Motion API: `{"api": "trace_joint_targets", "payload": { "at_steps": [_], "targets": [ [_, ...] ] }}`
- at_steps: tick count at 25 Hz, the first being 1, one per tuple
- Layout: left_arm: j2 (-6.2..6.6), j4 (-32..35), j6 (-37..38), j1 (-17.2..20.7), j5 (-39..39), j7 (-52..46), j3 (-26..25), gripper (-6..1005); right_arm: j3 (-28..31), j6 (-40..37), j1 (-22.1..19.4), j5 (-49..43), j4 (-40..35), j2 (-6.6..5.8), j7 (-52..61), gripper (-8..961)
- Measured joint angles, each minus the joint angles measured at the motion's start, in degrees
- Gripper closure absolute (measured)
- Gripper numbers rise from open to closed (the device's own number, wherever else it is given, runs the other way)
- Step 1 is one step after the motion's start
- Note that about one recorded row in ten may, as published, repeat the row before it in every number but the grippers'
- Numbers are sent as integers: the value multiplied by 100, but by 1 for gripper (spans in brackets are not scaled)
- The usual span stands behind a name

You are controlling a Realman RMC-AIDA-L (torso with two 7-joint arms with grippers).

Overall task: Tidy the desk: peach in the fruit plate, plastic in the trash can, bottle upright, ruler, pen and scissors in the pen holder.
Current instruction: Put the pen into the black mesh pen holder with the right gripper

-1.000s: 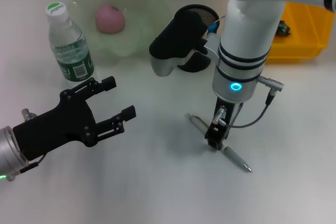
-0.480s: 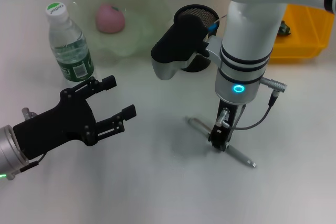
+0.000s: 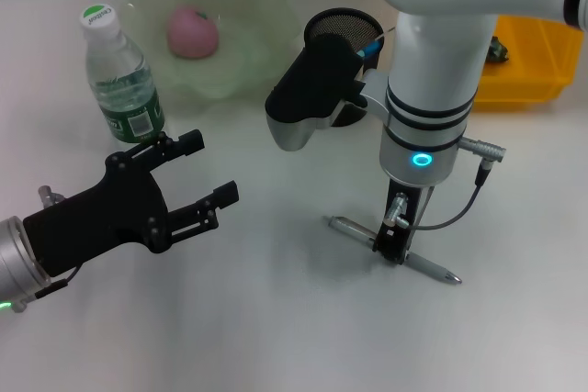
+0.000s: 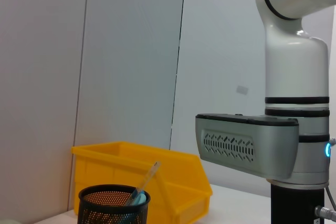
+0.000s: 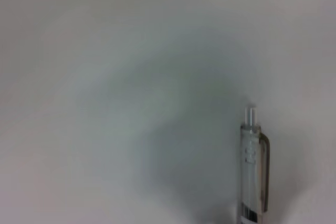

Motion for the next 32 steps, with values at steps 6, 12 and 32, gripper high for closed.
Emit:
{"api": "trace_joint_targets", "payload": {
  "at_steps": [6,12,32],
  "targets": [
    [15,9,5,1,-34,0,0,202,1170,-134,-397,-623,-558,-55,-450,844],
    [18,9,20,2,-46,-5,0,202,2776,-350,-1143,-1175,-1698,-60,-1260,845],
    [0,-15,82,-144,-91,-133,0,202,6259,358,-3154,4282,-305,-70,-8288,845]
  ]
}}
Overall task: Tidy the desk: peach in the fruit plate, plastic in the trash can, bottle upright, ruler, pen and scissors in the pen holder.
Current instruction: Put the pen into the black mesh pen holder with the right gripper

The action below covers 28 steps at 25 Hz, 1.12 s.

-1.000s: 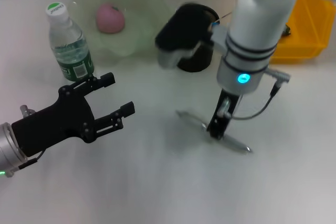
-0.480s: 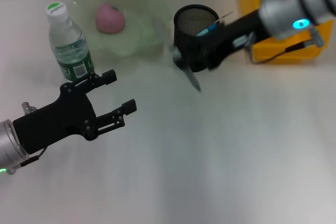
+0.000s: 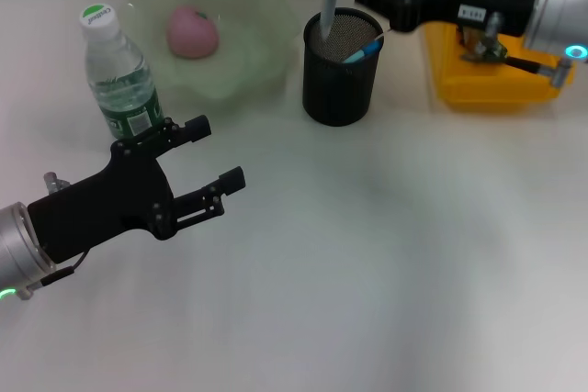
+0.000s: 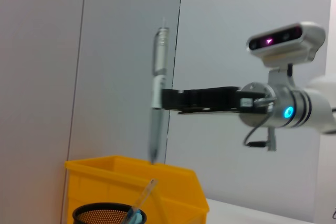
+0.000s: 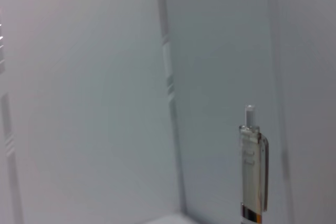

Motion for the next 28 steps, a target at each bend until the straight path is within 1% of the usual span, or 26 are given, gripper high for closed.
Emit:
{"api": "trace_joint_targets", "payload": {
  "at_steps": [1,2,3,5,6,7,8,9,11,12,19,28],
  "targets": [
    [0,-4,1,-1,-13,6,0,202,7,150,41,208,216,0,-192,845],
    [0,-12,21,-3,-35,18,0,202,0,444,161,498,590,0,-451,845],
    [0,-12,21,-3,-35,18,0,202,0,444,161,498,590,0,-451,845],
    [0,-17,59,-4,-43,22,0,202,-35,779,333,593,884,2,-621,846],
    [0,-17,92,-4,-44,26,1,202,-47,957,425,594,1002,5,-640,846],
    [0,-19,131,-4,-44,29,0,202,-70,1347,620,588,1246,15,-677,846],
    [0,-19,131,-4,-44,29,0,202,-70,1347,620,588,1246,15,-677,846],
    [0,-19,143,-4,-44,29,0,202,-111,1670,770,586,1442,22,-724,846],
    [0,-20,146,-4,-44,30,0,202,-164,1800,819,585,1509,24,-746,846],
    [0,-20,135,-3,-44,34,3,202,-310,2088,889,598,1598,30,-773,846],
    [5,13,156,31,-43,51,4,202,-485,2473,913,634,1624,45,-761,846],
    [16,25,158,18,-42,53,5,202,-494,2454,875,621,1588,36,-757,846]
  ]
}}
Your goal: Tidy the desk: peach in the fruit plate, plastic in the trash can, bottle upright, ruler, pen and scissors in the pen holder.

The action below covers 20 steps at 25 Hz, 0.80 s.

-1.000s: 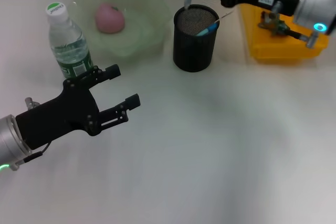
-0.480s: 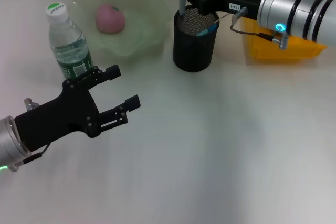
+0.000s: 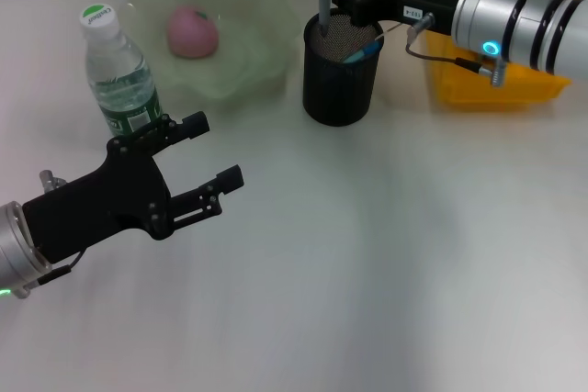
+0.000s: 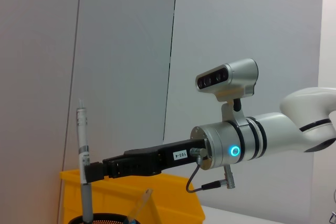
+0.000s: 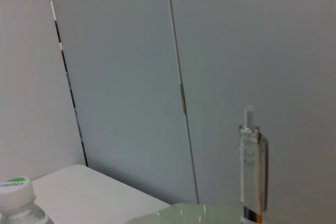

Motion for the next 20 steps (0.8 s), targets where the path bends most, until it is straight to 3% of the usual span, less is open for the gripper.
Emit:
{"api": "trace_joint_targets", "payload": {
  "at_steps": [4,9,16,20],
  "targets": [
    [1,5,6,-3,0,-1,-3,202,2,-5,-19,-5,-10,-6,1,845],
    [2,17,6,-3,0,-2,-7,202,2,-56,-59,-12,-43,-15,-45,740],
    [11,17,4,-12,0,-24,-15,202,29,-268,-245,47,-304,0,-201,520],
    [10,18,4,-31,0,-95,-15,202,57,-794,-579,454,-604,-13,-42,342]
  ]
}}
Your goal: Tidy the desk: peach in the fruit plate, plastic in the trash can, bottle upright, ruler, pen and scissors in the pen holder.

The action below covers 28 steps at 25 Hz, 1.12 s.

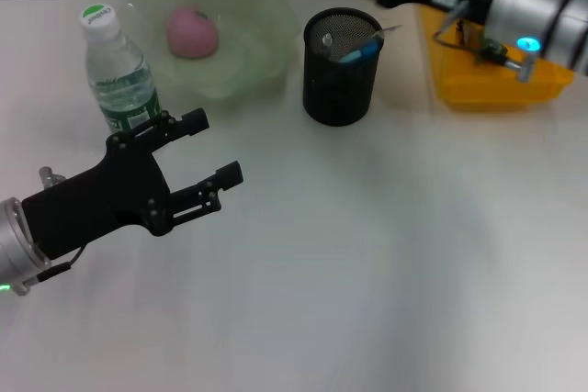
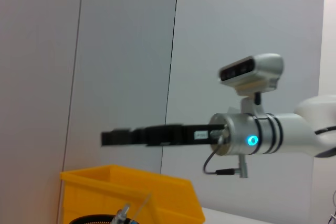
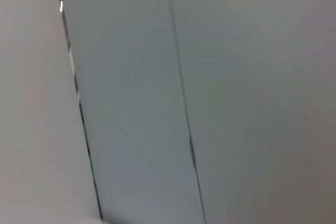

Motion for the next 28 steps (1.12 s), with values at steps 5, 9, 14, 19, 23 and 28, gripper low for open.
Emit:
{"api": "trace_joint_targets", "payload": {
  "at_steps": [5,9,14,19,23,28],
  "targets": [
    [-6,-19,-1,-78,0,-242,12,202,95,-1592,-707,411,-479,-32,198,193],
    [8,-6,-5,-157,71,-626,104,202,212,-3441,-1219,283,-554,-239,96,142],
    [58,234,92,-158,419,-1049,159,202,222,-4112,-1295,-683,-320,-562,73,144],
    [137,461,268,-150,750,-1371,160,202,223,-3974,-1205,-1810,-256,-558,53,145],
    [156,506,238,-144,861,-1400,170,202,188,-3719,-1103,-2302,-249,-466,46,144],
    [151,582,108,-191,1117,-1399,193,202,192,-3598,-977,-2672,-242,-335,44,144]
  ]
}}
